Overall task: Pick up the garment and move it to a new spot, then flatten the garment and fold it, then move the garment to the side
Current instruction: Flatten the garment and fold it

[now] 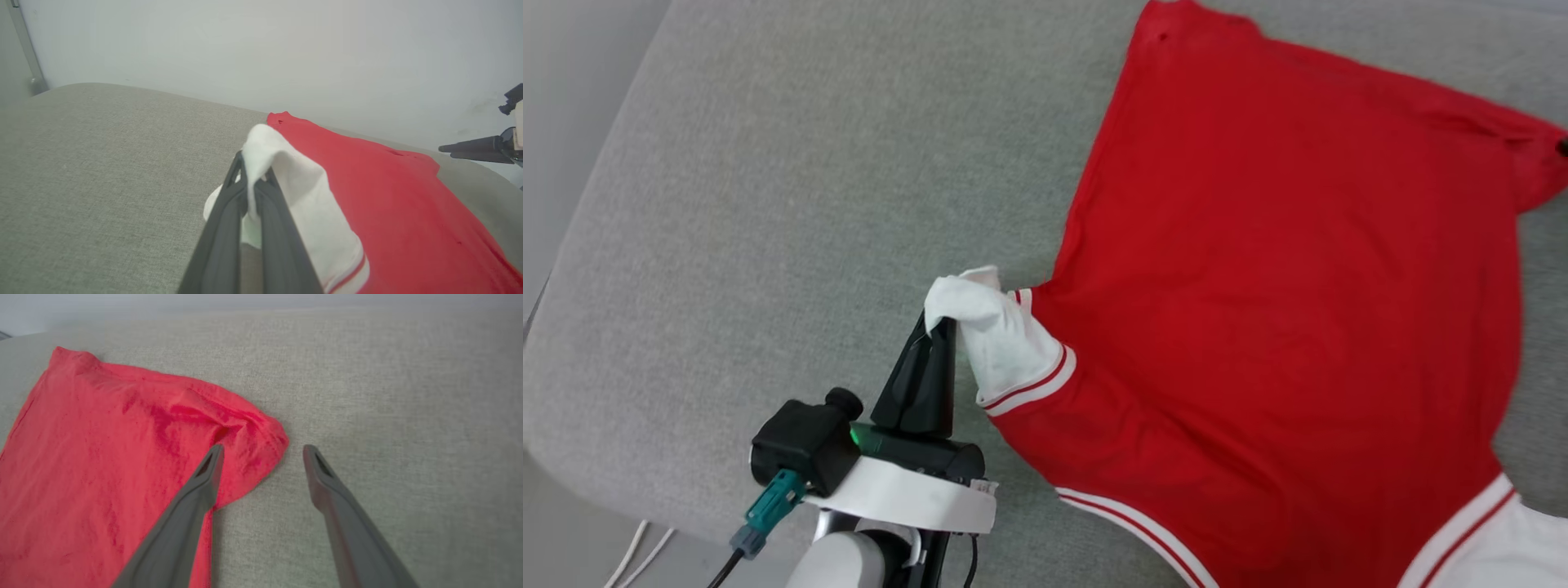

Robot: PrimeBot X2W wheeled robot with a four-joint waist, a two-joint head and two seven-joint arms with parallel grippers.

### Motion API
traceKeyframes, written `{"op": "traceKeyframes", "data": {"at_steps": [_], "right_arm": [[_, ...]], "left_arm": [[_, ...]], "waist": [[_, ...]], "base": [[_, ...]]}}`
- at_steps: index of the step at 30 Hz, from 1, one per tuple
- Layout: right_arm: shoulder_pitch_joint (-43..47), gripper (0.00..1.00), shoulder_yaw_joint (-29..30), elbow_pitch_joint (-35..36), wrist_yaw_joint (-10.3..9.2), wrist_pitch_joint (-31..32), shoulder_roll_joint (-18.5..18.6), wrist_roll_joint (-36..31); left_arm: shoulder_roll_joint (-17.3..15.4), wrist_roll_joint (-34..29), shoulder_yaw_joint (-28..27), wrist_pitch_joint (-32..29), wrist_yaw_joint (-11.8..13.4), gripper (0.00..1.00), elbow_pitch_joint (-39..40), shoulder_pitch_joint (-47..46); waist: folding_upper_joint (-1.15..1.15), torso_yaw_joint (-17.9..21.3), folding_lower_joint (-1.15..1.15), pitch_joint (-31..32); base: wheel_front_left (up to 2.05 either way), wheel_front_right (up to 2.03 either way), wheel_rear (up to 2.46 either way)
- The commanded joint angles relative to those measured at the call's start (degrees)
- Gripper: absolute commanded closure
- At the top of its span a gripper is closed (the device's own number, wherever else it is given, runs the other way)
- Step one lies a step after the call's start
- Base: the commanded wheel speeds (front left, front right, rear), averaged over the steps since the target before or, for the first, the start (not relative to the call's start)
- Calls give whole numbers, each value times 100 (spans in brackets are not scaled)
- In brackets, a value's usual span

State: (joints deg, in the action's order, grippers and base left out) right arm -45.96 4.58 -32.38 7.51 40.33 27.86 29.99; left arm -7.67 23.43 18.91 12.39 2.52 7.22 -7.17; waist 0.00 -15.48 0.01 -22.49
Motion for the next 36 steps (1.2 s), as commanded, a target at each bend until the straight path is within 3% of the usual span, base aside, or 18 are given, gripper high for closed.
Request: {"op": "traceKeyframes", "data": {"at_steps": [1, 8, 9, 10, 11, 17, 25, 31, 36], "right_arm": [[-147, 0, -23, -92, -4, 167, 39, -37], [-239, 0, 29, -769, -5, 1116, -236, -254], [-230, 53, 68, -863, -4, 1230, -291, -279], [-231, 93, 87, -912, -5, 1295, -340, -327], [-234, 100, 108, -949, -5, 1362, -364, -359], [-342, 100, 68, -688, -3, 1086, -195, -554], [167, 100, -793, 382, -4, 1118, 272, -288], [1484, 100, -1135, 1418, -4, 1635, 718, -5], [3071, 100, -980, 2074, -5, 2146, 753, 164]], "left_arm": [[38, -21, 21, 57, -29, 100, -39, -105], [123, -43, 55, 164, -107, 100, -328, -346], [130, -39, 55, 179, -118, 100, -365, -370], [138, -34, 52, 189, -127, 100, -399, -389], [141, -32, 56, 191, -136, 100, -442, -397], [85, 30, -2, 219, -150, 100, -726, -285], [-137, 179, -281, 193, -28, 100, -951, 69], [-410, 273, -558, 79, 136, 100, -943, 432], [-563, 397, -775, 9, 273, 100, -870, 776]], "waist": [[0, -321, -1, -365], [0, -366, -1, -507], [0, -357, -1, -496], [0, -350, -1, -479], [0, -344, -1, -446], [0, -253, -1, 3], [0, 294, -1, 815], [0, 865, -1, 1379], [0, 1377, -1, 1701]], "base": [[0, 0, 0], [0, 0, 0], [0, 0, 0], [0, 0, 0], [0, 0, 0], [0, 0, 0], [0, 0, 0], [0, 0, 0], [0, 0, 0]]}}
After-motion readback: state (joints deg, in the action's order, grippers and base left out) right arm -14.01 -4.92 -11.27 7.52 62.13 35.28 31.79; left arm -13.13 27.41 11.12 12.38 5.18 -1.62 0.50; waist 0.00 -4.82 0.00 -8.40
